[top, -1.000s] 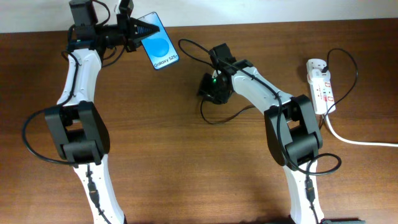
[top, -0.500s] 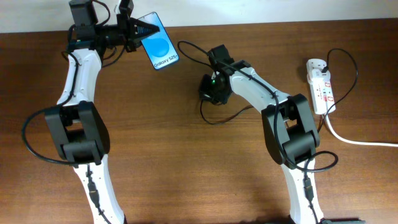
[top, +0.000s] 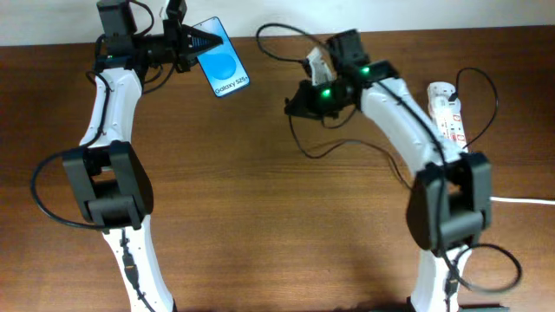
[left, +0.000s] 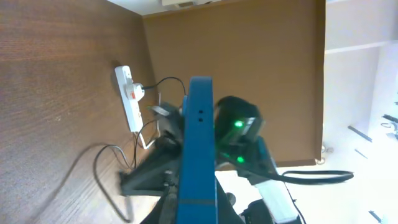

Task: Plug charger to phone and switch on socket
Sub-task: 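Lift the cable plug with the right gripper toward the phone's bottom port, then push the USB-C plug up into the phone's bottom port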

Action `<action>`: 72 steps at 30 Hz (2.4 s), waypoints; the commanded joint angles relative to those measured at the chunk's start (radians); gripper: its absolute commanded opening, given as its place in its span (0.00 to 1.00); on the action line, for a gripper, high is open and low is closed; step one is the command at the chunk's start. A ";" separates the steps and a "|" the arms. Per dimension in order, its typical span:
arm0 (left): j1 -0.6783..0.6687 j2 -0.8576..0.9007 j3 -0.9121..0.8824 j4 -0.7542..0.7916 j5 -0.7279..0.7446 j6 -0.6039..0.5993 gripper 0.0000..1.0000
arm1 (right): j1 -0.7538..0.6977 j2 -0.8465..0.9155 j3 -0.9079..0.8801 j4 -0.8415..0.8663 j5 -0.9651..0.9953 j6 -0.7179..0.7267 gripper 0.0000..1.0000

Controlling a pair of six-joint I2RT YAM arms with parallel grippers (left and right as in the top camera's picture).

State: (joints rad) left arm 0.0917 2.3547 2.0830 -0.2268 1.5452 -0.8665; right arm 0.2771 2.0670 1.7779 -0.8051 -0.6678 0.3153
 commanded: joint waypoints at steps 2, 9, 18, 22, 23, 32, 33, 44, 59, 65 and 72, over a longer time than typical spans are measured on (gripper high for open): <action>-0.007 -0.004 0.010 0.001 0.028 0.008 0.00 | -0.028 -0.128 0.008 -0.099 -0.092 -0.172 0.04; -0.061 -0.004 0.010 -0.049 0.029 0.009 0.00 | -0.083 -0.322 0.008 -0.248 -0.179 -0.259 0.04; -0.170 -0.005 0.010 -0.112 0.029 0.009 0.00 | -0.148 -0.461 -0.031 -0.381 -0.303 -0.305 0.04; -0.192 -0.024 0.010 -0.111 0.029 0.009 0.00 | -0.148 -0.463 -0.143 -0.357 -0.351 -0.304 0.04; -0.192 -0.036 0.010 -0.103 0.029 0.010 0.00 | -0.148 -0.468 -0.190 -0.327 -0.375 -0.304 0.04; -0.195 -0.086 0.010 -0.106 0.029 0.061 0.00 | -0.032 -0.490 -0.472 0.181 -0.367 0.026 0.04; -0.195 -0.086 0.010 -0.106 0.029 0.061 0.00 | -0.022 -0.490 -0.472 0.206 -0.362 0.043 0.04; -0.232 -0.086 0.010 -0.109 0.029 0.060 0.00 | 0.010 -0.490 -0.472 0.336 -0.281 0.187 0.04; -0.233 -0.086 0.010 -0.108 0.029 0.060 0.00 | -0.010 -0.457 -0.472 0.292 -0.296 0.190 0.04; -0.233 -0.086 0.010 -0.109 0.029 0.060 0.00 | -0.029 -0.457 -0.472 0.286 -0.296 0.190 0.04; -0.235 -0.086 0.010 -0.109 0.029 0.060 0.00 | -0.029 -0.457 -0.472 0.290 -0.296 0.191 0.04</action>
State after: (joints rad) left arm -0.1444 2.3241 2.0834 -0.3378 1.5452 -0.8253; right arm 0.2493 1.6058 1.3094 -0.5190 -0.9585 0.5159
